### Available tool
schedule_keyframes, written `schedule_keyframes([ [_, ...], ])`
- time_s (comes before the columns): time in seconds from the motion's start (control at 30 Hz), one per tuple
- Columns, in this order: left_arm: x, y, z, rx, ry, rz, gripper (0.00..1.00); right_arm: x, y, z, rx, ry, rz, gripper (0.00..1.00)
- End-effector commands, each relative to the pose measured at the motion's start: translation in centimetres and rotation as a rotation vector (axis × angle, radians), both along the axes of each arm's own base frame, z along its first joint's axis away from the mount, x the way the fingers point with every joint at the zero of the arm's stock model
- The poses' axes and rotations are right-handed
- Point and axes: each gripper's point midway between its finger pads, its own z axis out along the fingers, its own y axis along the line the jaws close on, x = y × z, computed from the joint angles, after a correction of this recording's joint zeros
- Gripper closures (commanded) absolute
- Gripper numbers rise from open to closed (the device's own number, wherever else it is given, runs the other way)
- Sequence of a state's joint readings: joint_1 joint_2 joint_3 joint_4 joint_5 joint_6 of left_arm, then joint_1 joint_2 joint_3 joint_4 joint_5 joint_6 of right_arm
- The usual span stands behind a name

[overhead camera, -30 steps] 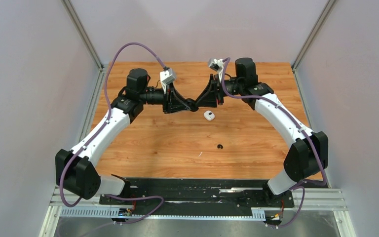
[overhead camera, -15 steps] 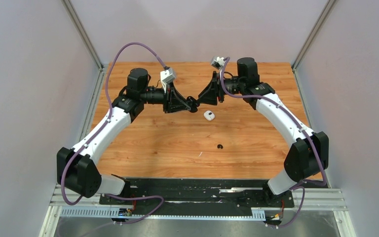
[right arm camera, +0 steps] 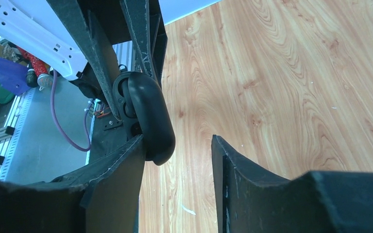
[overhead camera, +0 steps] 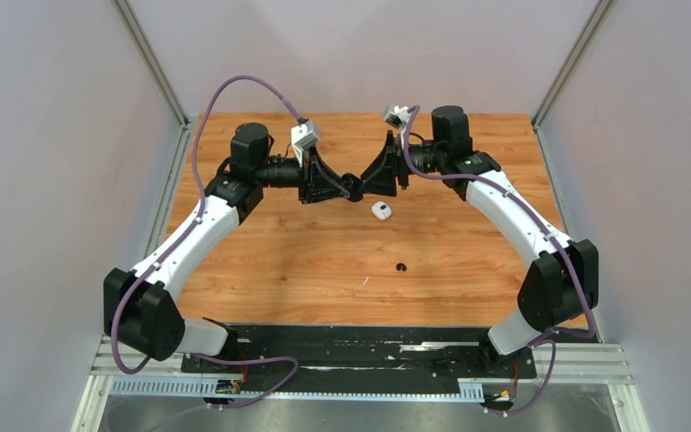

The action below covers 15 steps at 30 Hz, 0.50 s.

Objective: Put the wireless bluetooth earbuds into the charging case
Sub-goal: Open the charging case.

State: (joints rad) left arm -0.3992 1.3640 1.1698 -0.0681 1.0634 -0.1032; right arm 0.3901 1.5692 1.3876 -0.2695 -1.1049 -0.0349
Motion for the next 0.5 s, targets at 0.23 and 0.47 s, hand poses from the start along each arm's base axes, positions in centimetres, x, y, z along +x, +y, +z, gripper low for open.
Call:
schedule_keyframes([
  [0.23,-0.2,0.0,2.3,-0.078,-0.026,-0.019,1.00,-0.7,0.2,1.4,0.040,-0.059,0.054,0.66],
  [0.47,-0.3,0.1,1.9,-0.065,-0.033,-0.023,1.00,-1.2,0.5,2.6,0.083,-0.082,0.097,0.69],
])
